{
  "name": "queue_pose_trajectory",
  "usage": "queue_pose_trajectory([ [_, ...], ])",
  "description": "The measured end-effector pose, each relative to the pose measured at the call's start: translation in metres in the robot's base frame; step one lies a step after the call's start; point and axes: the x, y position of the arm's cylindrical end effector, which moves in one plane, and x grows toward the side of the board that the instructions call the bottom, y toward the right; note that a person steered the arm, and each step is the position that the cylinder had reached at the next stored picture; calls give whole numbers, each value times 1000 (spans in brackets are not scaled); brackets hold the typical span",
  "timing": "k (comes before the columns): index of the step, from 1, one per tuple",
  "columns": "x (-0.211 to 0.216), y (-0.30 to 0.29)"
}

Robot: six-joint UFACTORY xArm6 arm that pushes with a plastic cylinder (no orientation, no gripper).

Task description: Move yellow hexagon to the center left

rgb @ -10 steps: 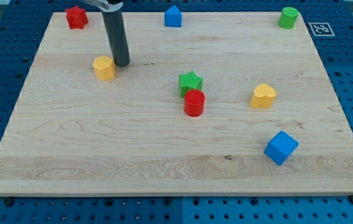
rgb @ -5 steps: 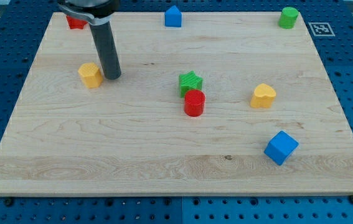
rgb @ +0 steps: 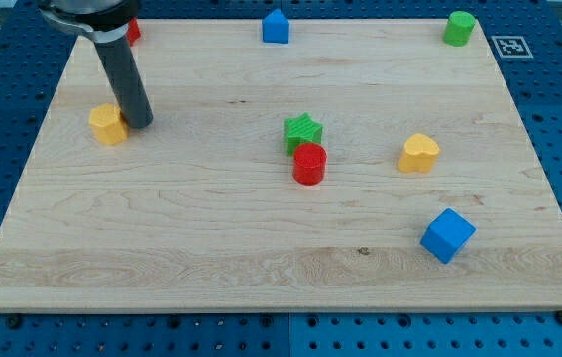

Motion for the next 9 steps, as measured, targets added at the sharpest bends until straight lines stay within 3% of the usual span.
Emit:
queue_pose_trajectory([
  [7, 14, 30],
  [9, 14, 3],
])
